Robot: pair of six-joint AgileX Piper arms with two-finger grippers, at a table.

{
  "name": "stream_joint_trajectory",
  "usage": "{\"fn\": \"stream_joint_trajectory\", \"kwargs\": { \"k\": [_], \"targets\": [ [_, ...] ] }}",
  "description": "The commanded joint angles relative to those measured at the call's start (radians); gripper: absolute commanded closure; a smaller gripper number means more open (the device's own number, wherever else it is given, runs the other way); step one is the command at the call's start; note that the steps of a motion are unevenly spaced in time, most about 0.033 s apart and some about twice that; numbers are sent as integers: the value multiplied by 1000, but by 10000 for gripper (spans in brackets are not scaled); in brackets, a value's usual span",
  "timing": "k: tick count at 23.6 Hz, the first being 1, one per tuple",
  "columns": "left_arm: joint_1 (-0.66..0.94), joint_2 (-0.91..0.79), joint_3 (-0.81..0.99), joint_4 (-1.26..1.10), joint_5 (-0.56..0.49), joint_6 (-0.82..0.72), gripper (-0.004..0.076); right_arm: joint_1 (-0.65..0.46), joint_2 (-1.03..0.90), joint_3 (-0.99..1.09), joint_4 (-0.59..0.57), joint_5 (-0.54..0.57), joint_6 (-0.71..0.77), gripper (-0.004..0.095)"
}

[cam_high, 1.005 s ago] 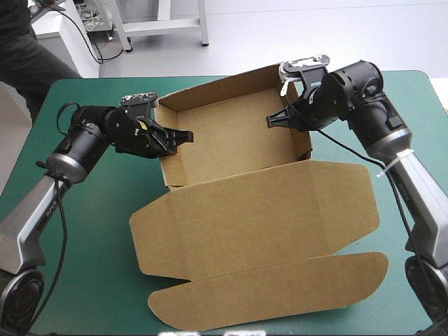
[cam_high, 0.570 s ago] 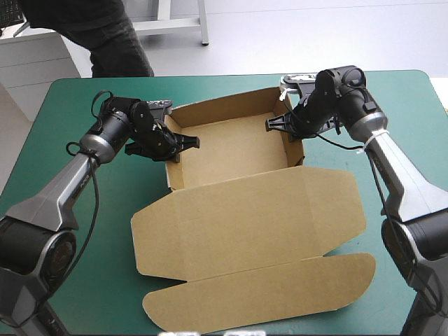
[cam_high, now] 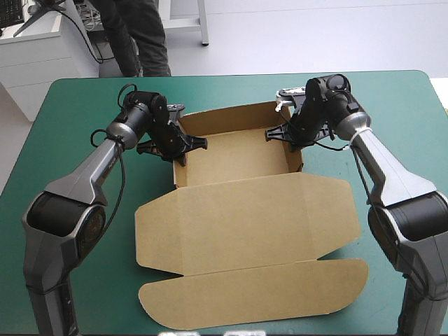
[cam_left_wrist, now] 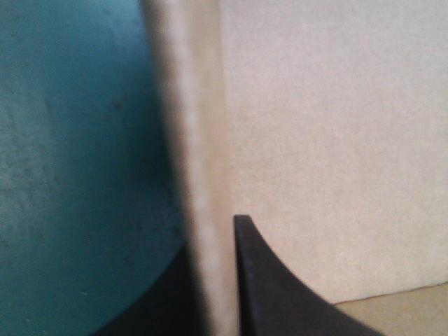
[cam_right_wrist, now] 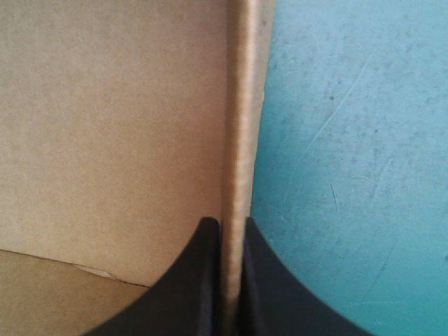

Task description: Fold the box

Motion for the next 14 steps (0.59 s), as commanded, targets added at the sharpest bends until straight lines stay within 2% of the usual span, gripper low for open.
{"fn": "stream_joint_trajectory", "kwargs": {
  "k": [1,5,7,10,12,14],
  "targets": [
    [-13,-46,-36,-33,0,32,732,-1,-41,-27,28,5,-34,907],
    [-13,-35,-36,-24,2,58,727,-1,-24,-27,27,5,-71,907],
    [-13,-35,-36,-26,6,92,680,-1,-24,-27,23,5,-77,907],
    [-13,-35,-36,-33,8,144,531,-3,-24,-27,32,5,-102,833],
    [-13,-35,-36,-37,8,162,427,-3,-24,-27,36,5,-107,739],
    [-13,-35,-36,-38,8,160,321,-3,-24,-27,36,5,-107,599]
  ]
}}
